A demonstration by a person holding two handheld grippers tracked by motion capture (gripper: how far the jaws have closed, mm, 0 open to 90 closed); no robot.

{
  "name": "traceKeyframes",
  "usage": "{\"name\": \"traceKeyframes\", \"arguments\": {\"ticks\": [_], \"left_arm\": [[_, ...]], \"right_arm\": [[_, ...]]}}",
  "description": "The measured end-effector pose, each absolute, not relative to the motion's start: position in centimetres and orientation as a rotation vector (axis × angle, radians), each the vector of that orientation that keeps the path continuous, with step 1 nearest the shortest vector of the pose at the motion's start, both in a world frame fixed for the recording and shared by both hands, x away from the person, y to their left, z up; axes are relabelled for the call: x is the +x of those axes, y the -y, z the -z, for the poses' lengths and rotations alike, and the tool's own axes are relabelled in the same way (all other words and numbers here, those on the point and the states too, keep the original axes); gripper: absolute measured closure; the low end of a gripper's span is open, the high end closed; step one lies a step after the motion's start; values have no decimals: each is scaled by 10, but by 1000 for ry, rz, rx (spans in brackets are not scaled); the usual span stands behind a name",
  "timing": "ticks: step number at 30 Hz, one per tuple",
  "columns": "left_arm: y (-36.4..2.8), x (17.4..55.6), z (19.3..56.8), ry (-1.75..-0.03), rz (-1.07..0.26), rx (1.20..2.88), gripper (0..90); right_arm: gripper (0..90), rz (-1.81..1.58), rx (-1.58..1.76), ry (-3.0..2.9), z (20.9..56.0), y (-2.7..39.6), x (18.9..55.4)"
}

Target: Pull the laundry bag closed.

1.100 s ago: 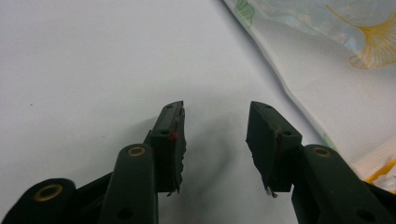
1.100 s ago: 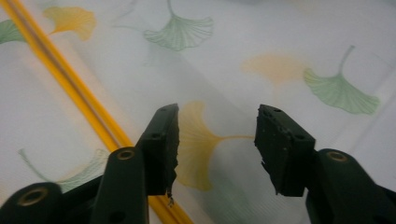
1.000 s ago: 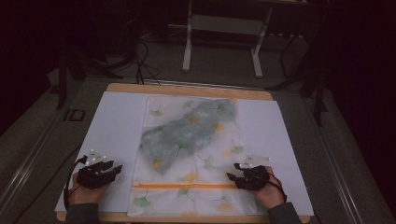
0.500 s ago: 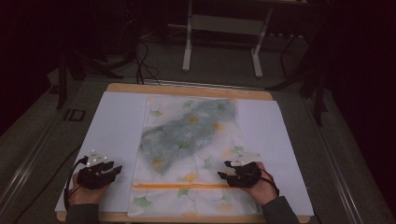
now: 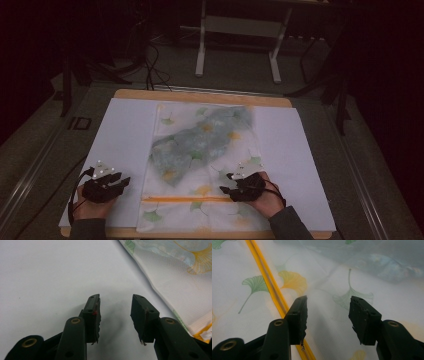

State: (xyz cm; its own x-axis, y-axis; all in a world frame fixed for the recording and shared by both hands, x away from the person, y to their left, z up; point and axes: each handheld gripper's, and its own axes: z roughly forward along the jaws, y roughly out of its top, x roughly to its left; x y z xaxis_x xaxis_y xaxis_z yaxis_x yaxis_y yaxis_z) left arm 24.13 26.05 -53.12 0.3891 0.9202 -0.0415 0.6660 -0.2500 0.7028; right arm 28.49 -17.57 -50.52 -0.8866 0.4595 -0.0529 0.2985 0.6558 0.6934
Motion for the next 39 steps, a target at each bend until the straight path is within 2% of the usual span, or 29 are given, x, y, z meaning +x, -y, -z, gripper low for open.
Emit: {"name": "traceKeyframes", "arguments": {"ticks": [39], "left_arm": [[-259,242,531,-1328,-478,2027,618]], "right_arm": [[495,-1111,422,-2746,502,113,286]]}}
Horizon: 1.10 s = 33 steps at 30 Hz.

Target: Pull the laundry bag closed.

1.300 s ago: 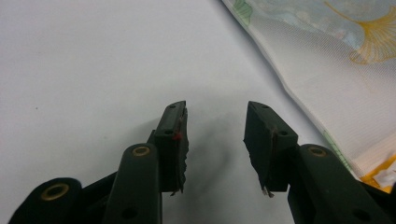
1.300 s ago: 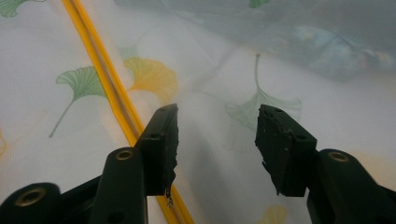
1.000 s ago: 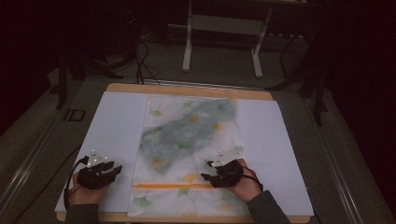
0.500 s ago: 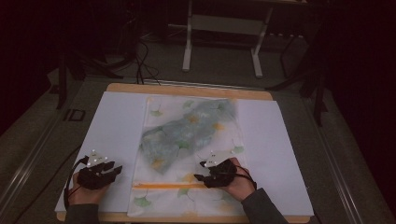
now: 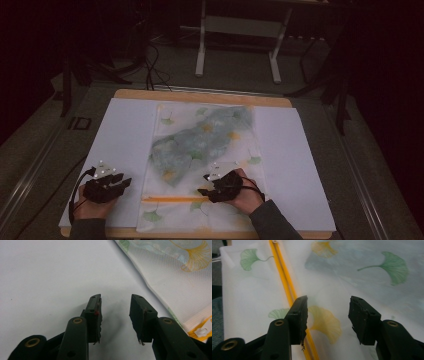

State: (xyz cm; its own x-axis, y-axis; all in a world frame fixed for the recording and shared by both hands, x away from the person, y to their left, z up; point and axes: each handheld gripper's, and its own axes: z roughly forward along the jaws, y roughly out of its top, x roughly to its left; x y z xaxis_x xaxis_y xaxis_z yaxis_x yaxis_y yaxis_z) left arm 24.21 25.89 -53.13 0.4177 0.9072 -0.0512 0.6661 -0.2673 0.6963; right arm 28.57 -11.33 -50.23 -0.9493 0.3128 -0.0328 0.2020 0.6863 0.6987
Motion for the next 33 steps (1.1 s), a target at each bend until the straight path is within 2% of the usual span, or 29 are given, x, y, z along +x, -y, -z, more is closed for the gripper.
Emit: {"name": "traceKeyframes", "arguments": {"ticks": [33], "left_arm": [[-258,243,530,-1315,-467,2026,618]], "right_arm": [[528,-1126,273,-2839,506,55,283]]}}
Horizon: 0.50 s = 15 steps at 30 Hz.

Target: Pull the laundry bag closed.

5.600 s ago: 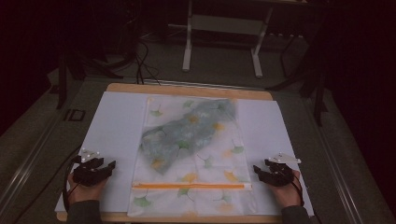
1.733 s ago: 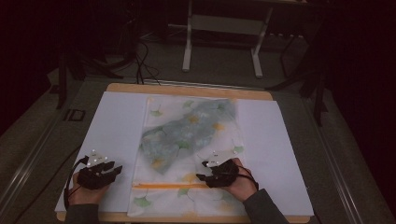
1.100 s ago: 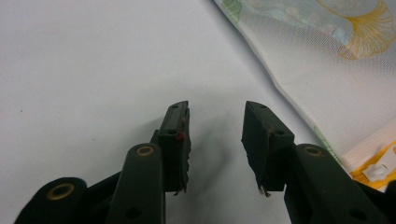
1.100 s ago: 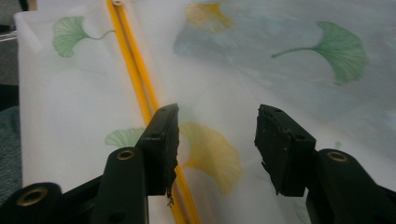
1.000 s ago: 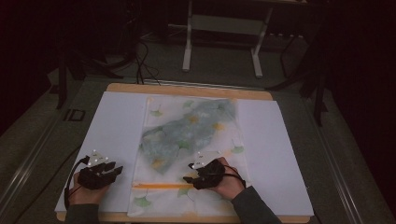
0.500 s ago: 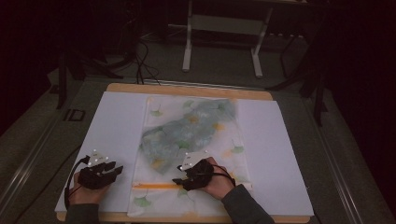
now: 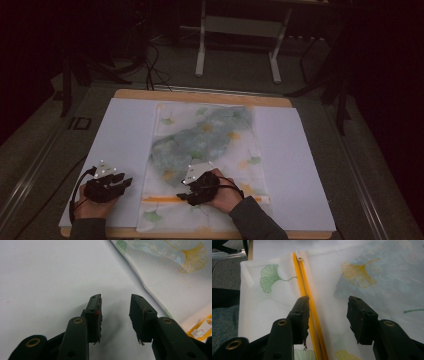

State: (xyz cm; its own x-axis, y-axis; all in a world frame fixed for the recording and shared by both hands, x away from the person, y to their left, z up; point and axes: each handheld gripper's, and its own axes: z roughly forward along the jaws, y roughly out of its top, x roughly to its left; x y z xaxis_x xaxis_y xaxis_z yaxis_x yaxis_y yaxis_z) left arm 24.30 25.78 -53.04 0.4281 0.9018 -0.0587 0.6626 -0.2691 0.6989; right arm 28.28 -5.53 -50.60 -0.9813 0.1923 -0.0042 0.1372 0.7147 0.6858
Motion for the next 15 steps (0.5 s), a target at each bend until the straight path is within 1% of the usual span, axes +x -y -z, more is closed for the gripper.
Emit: {"name": "traceKeyframes", "arguments": {"ticks": [11,15], "left_arm": [[-257,243,530,-1311,-465,2028,617],[-257,243,530,-1308,-464,2025,614]], "right_arm": [[552,-1126,223,-2873,510,39,280],[593,-1123,185,-2893,513,32,278]]}}
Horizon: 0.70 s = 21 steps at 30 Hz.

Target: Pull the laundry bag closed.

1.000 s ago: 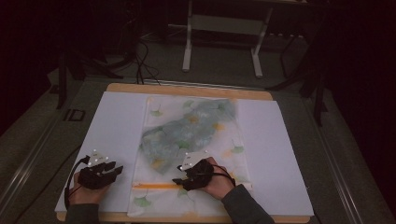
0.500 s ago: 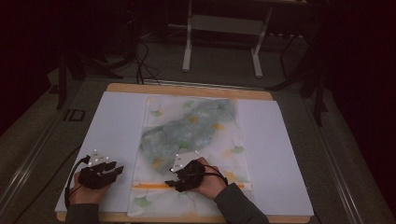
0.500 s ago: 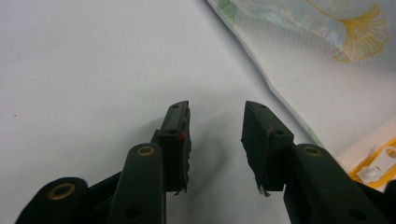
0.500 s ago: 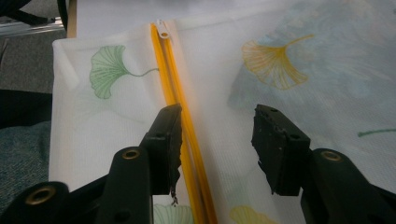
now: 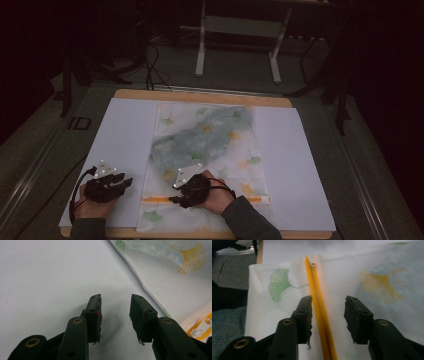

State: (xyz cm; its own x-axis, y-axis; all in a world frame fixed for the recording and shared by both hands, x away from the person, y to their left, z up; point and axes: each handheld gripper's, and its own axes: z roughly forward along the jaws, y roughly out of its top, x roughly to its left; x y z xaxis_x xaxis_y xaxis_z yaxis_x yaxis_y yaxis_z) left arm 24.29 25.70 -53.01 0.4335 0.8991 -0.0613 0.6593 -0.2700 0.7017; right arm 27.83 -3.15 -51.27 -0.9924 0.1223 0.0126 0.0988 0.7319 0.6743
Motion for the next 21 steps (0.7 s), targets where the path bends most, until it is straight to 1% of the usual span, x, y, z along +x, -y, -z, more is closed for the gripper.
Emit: {"name": "traceKeyframes", "arguments": {"ticks": [2,7,9,21], "left_arm": [[-257,243,530,-1304,-465,2027,614],[-256,243,530,-1297,-461,2030,614],[-256,243,530,-1297,-460,2032,612],[-256,244,530,-1298,-456,2029,609]], "right_arm": [[600,-1115,175,-2901,514,29,277],[670,-1123,134,-2902,516,17,274],[686,-1126,126,-2903,517,13,273],[736,-1106,87,-2920,523,-12,272]]}}
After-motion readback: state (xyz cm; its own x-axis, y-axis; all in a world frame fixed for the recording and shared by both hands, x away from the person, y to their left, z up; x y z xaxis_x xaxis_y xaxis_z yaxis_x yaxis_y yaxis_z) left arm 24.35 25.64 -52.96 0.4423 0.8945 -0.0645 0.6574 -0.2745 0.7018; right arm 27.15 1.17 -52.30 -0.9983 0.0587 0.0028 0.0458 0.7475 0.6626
